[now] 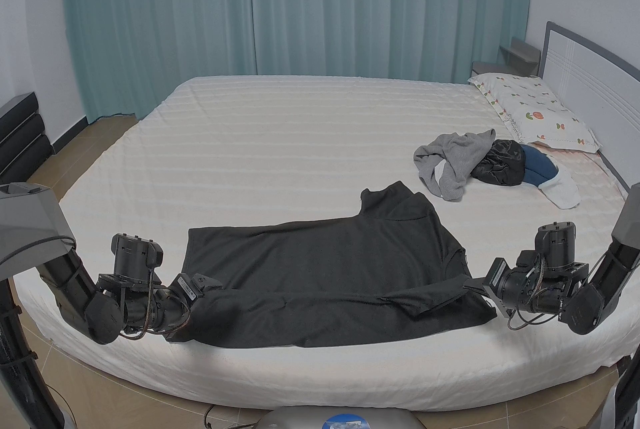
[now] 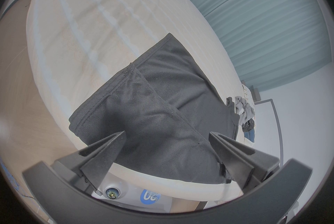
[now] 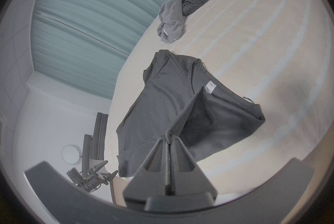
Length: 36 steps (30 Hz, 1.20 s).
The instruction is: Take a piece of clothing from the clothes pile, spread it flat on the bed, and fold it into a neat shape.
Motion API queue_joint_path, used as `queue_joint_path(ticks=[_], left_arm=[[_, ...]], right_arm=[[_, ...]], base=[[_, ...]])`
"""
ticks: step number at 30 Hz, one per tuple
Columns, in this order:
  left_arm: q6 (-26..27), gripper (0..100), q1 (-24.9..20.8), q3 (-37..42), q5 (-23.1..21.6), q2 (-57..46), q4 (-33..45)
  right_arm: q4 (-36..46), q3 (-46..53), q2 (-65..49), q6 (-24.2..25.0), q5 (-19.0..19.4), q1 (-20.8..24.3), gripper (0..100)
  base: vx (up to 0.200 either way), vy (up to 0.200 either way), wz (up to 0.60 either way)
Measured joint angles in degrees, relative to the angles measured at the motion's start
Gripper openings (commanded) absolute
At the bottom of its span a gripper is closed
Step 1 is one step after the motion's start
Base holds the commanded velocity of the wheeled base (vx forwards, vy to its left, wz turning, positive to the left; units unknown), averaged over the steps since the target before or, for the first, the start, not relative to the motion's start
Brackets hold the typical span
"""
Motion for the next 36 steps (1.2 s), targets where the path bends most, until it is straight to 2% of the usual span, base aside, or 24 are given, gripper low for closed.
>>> queue_joint_path(ticks=[4, 9, 17, 22, 23, 31, 36], left_arm=[[0.0, 100, 0.1, 0.0, 0.0, 0.0, 0.0], [0.0, 100, 0.3, 0.0, 0.0, 0.1, 0.0], [0.0, 100, 0.7, 0.0, -0.1, 0.1, 0.1], [0.0, 100, 1.2, -0.2, -0.1, 0.2, 0.0], [0.0, 100, 1.3, -0.2, -0.1, 0.3, 0.0], [0.1, 100, 1.4, -0.4, -0.1, 0.8, 0.0], [0.2, 100, 1.6, -0.6, 0.2, 1.5, 0.0]], right_arm=[[3.5, 0.5, -2.9, 0.1, 0.1, 0.1, 0], [4.0, 1.4, -3.7, -0.4, 0.0, 0.0, 0], [5.6, 2.4, 0.0, -11.1, 0.2, -3.0, 0], [6.2, 3.3, 3.5, -14.7, 0.3, -4.0, 0], [6.2, 3.4, 4.1, -14.9, 0.3, -4.1, 100], [3.1, 2.5, 7.5, -15.1, 0.2, -4.4, 100], [-1.7, 2.2, 8.2, -14.6, 0.3, -5.1, 100]], base=[[0.0, 0.0, 0.0], [0.0, 0.0, 0.0], [0.0, 0.0, 0.0], [0.0, 0.0, 0.0], [0.0, 0.0, 0.0], [0.0, 0.0, 0.0], [0.0, 0.0, 0.0]])
